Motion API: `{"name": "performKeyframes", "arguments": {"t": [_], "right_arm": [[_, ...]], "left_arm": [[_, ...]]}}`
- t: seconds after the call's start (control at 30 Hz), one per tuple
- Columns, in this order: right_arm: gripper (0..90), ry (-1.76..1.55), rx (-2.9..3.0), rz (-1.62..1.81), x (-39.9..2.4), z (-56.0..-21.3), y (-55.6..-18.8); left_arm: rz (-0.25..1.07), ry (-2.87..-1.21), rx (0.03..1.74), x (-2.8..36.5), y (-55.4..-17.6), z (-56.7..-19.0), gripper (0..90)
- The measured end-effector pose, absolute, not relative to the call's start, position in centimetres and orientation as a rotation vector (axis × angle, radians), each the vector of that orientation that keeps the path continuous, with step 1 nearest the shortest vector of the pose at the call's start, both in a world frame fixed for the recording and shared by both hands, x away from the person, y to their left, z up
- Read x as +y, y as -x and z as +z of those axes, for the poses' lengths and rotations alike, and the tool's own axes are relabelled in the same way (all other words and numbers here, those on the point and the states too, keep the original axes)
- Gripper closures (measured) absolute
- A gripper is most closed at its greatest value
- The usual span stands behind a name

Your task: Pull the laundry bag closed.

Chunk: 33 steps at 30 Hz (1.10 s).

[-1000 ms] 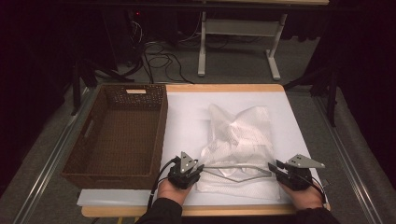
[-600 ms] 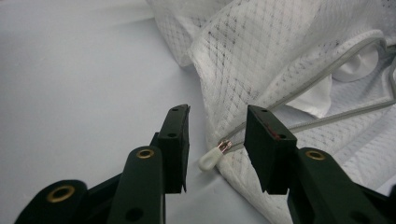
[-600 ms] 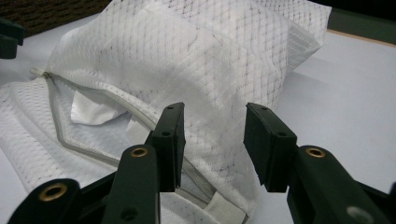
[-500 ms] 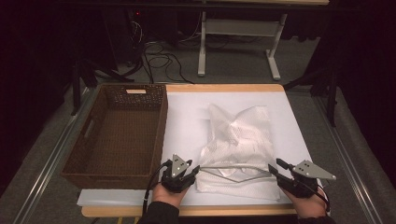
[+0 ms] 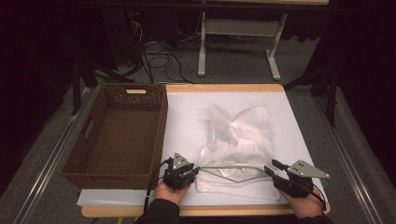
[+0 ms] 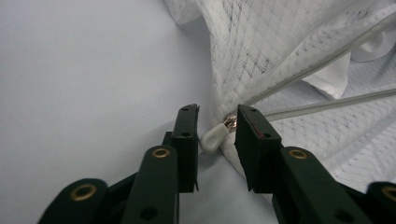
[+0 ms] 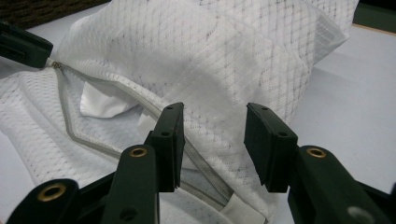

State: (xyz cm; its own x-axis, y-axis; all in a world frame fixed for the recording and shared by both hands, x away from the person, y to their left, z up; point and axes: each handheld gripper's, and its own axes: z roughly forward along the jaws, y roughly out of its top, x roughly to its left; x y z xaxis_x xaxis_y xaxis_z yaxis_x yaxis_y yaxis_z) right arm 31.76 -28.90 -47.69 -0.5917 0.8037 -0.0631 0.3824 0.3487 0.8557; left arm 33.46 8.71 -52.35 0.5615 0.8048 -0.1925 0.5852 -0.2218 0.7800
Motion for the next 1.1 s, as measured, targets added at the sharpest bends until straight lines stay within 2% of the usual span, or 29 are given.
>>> {"name": "performKeyframes", "arguments": {"t": [0.17,0.43,0.67,0.8,0.93,1.03,1.1], "right_arm": [[59.1,-1.032,2.141,1.163,-28.8,-47.7,-31.8],[59.1,-1.030,2.141,1.162,-28.8,-47.7,-31.8],[59.0,-1.012,2.149,1.159,-28.5,-47.8,-31.9],[59.0,-1.026,2.140,1.166,-28.6,-47.8,-31.8],[59.0,-1.015,2.144,1.163,-28.7,-47.8,-31.9],[58.9,-1.020,2.145,1.162,-28.6,-47.7,-31.8],[58.9,-1.013,2.145,1.162,-28.6,-47.7,-31.8]], "left_arm": [[0.306,-1.914,1.106,8.7,-33.1,-52.0,81.3],[0.315,-1.938,1.022,7.2,-32.6,-51.6,82.0],[0.293,-1.957,0.973,5.6,-33.1,-51.9,75.7],[0.358,-1.870,0.979,7.0,-32.3,-50.7,64.9],[0.419,-1.886,1.028,8.2,-31.7,-50.6,58.5],[0.380,-1.904,1.083,8.2,-31.8,-51.4,51.8],[0.356,-1.948,1.100,7.8,-32.1,-52.0,50.7]]}}
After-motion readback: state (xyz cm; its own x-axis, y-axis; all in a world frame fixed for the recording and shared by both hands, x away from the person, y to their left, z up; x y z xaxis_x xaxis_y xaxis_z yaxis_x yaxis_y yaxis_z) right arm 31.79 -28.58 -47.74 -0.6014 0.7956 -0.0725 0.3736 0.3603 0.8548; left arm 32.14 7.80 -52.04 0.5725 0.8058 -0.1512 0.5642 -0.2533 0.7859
